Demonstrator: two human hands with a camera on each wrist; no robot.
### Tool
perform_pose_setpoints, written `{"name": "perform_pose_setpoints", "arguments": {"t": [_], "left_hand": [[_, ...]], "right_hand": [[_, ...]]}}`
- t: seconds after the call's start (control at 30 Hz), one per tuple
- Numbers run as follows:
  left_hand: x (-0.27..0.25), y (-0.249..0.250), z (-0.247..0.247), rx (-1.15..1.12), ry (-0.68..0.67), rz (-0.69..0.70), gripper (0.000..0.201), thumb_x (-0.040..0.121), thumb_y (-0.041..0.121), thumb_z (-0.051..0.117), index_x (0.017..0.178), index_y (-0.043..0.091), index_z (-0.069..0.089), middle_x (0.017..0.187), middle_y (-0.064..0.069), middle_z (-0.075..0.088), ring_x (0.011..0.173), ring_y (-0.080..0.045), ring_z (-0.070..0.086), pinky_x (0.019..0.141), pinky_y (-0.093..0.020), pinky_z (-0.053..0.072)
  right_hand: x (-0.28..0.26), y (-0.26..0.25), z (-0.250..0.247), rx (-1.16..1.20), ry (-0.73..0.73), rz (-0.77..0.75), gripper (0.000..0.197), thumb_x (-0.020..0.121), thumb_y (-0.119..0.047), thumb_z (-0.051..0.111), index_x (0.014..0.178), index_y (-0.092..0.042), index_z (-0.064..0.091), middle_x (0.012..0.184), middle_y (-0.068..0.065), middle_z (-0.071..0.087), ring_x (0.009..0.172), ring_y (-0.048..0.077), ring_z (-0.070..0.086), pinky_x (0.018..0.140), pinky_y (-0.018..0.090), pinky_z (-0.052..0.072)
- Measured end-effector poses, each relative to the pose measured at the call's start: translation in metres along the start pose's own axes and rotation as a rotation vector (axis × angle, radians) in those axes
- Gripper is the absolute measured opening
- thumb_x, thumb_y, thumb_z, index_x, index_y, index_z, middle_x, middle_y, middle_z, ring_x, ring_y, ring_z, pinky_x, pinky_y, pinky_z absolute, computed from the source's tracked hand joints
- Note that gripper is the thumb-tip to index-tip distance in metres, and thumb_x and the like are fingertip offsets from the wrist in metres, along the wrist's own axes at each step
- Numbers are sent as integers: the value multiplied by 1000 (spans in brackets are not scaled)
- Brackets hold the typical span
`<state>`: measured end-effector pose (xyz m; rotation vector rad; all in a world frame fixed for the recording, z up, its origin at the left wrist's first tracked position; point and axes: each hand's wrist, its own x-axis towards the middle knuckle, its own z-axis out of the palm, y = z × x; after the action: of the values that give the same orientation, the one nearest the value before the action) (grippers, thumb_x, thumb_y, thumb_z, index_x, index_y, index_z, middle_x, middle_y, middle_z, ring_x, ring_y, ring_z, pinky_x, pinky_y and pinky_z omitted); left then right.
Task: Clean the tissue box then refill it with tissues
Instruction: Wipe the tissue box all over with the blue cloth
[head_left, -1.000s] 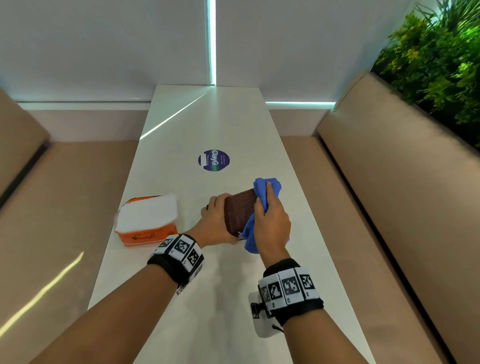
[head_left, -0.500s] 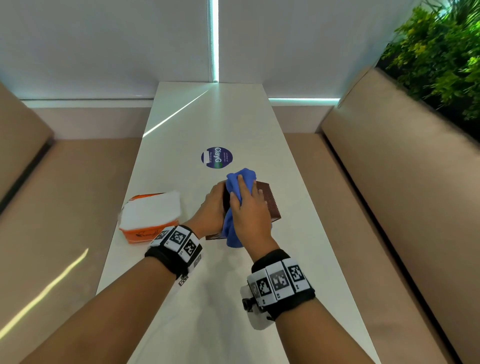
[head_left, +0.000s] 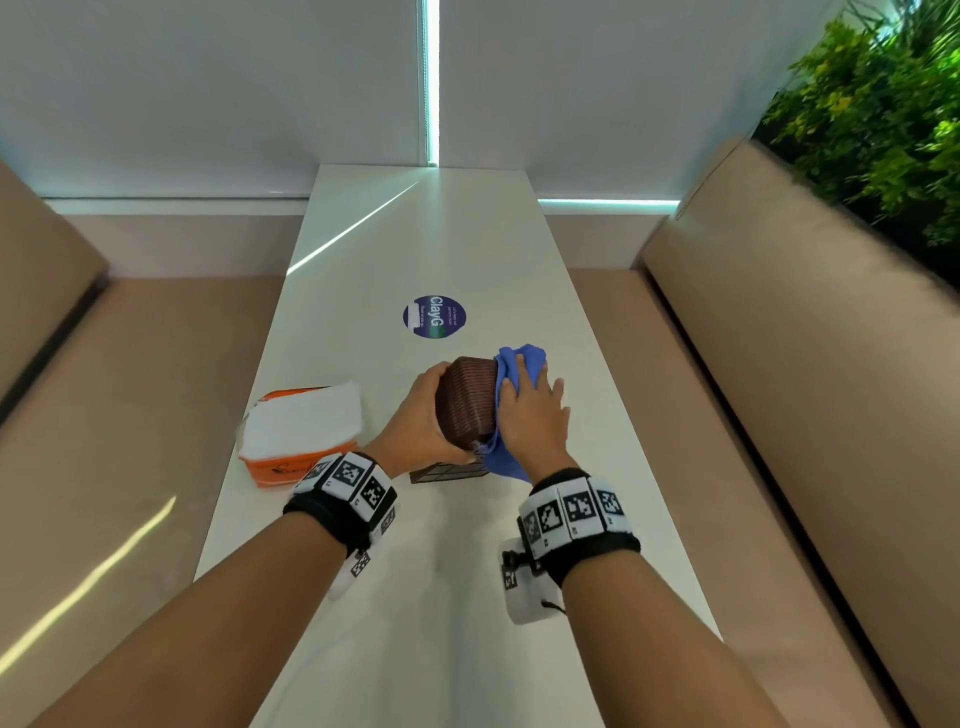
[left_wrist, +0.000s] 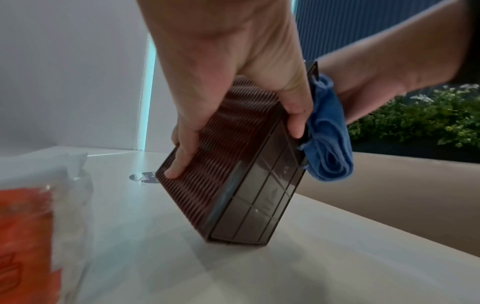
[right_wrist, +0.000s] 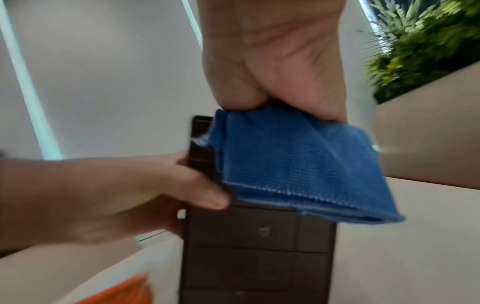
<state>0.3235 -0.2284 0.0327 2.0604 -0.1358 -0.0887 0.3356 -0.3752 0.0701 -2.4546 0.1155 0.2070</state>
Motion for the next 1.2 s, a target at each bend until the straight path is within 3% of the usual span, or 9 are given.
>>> {"name": "perform_pose_setpoints", "arguments": {"t": [0.1,0.2,0.3,0.4,0.5,0.67,0.87,1.03,1.2], "left_hand": [[2,5,2,-77,-28,-7,89,53,31,74,130,8,35,126,-11,47,116,-20,48,101,-39,42],[0,10,6,-213,-23,-32,56,74,21,58,124,10,35,117,-3,49,105,-12,50,95,-29,38],[-2,5,7,-138,12,19,84,64,22,76,133,9,30,130,-3,44,113,-11,50,94,-21,43],[-1,2,6,-100,8,36,106,44,40,78,134,13,30,133,-6,45,118,-17,50,97,-30,45],[2,5,5,-58,-17,13,112,41,37,81,137,15,27,134,-5,43,119,-16,49,99,-33,45],[3,4,5,-26,-56,16,113,44,35,83,138,18,24,135,-5,40,122,-18,47,101,-40,46],[-2,8,9,-3,-37,73,110,44,47,82,136,33,23,139,1,37,126,-16,43,104,-42,43],[-7,3,-6,-37,-100,5,129,47,31,90,148,25,9,138,22,28,128,-4,38,111,-36,36],[-22,-7,-29,87,-142,0,126,57,30,89,148,27,1,157,5,9,141,-6,12,117,-30,17]], "right_hand": [[-21,-20,12,-92,40,-186,51,102,-31,24,152,-30,13,161,6,9,148,26,8,120,44,10],[-27,-20,16,-125,-8,-326,55,100,-41,30,151,-33,12,161,3,6,148,25,6,120,45,7],[-11,-7,9,-152,-7,-338,72,87,-59,34,151,-33,13,159,5,14,143,32,18,115,51,21],[1,3,-3,-50,-84,-217,81,85,-62,47,150,-37,5,161,4,2,146,37,3,118,55,11],[9,12,-14,42,-148,-93,97,76,-72,51,149,-39,-3,161,4,-8,147,38,-7,118,57,4],[7,8,-22,47,-254,24,116,68,-71,62,149,-36,-12,159,8,-14,143,43,8,115,58,18],[-2,11,-16,37,-88,-28,103,73,-56,67,149,-37,1,149,11,15,131,39,29,108,53,31],[4,37,-17,495,-123,61,101,60,-61,73,145,-45,20,142,9,36,128,33,44,105,50,42],[-5,56,-33,999,-245,102,48,89,-26,61,135,-27,49,120,8,65,94,22,67,82,34,56]]}}
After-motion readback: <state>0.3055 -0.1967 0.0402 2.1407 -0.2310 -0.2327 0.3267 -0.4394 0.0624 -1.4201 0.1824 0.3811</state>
